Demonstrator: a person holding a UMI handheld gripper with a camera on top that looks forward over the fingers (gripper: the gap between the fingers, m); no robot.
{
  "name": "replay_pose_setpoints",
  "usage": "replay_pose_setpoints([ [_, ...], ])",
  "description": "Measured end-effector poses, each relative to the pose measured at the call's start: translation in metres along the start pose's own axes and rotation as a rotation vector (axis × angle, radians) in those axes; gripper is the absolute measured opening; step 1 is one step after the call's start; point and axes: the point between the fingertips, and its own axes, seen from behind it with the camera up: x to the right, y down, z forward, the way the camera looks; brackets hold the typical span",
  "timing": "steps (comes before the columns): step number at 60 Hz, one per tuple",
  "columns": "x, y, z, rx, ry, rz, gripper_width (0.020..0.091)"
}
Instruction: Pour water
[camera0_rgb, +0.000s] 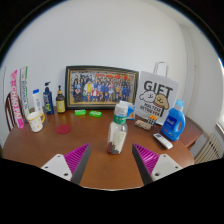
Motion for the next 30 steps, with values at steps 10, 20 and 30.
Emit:
replay_pose_setpoints([
  [10,0.018,0.002,0.085,0.015,-0.023,0.030,0.0854],
  [20,0.016,0.008,0.143,0.024,-0.080,0.045,0.0798],
  [30,0.005,0.010,0.168,0.035,-0.148,0.066,0.0573],
])
